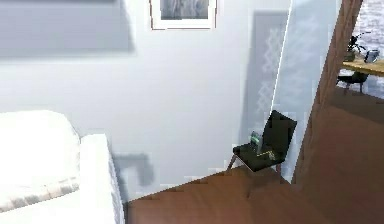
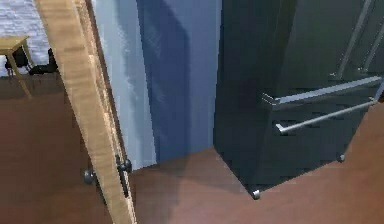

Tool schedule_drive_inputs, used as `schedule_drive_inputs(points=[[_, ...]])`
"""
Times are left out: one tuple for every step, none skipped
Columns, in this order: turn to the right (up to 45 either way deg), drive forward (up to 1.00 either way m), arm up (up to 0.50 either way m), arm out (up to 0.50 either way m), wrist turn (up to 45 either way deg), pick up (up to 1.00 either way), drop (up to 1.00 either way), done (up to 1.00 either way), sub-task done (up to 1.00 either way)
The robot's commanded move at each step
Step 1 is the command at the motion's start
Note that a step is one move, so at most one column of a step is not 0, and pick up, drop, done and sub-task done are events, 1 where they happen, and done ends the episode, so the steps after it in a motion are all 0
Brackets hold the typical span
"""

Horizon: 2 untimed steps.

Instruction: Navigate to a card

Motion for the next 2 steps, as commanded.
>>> schedule_drive_inputs(points=[[12.0,0.00,0.00,0.00,0.0,0.00,0.00,0.00,0.00],[0.0,0.70,0.00,0.00,0.0,0.00,0.00,0.00,0.00]])
